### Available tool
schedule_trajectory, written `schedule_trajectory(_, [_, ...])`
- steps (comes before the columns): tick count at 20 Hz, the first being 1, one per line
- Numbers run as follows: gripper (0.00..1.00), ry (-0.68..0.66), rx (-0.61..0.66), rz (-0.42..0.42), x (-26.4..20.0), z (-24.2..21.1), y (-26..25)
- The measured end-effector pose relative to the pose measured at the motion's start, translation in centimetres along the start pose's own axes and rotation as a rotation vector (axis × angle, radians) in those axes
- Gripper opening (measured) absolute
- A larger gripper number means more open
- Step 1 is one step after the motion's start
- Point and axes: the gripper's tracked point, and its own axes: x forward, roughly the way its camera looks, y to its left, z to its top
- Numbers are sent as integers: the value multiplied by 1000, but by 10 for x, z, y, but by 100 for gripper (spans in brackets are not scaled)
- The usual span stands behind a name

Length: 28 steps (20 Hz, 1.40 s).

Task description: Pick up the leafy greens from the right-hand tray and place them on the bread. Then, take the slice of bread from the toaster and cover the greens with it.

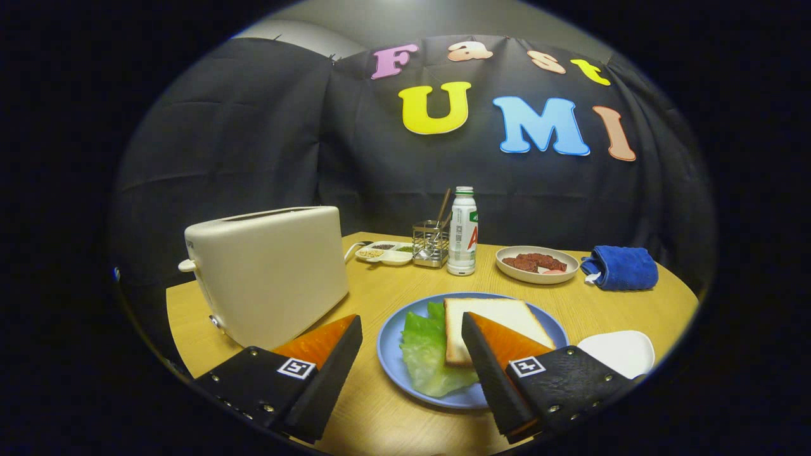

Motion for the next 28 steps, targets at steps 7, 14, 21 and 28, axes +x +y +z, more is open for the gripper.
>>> schedule_trajectory(7, [96,-98,-59,-97,-19,24,-28])
schedule_trajectory(14, [95,-292,5,-190,-57,102,-88])
schedule_trajectory(21, [95,-367,-26,-352,-100,136,-186])
schedule_trajectory(28, [95,-393,-4,-396,-130,139,-242])
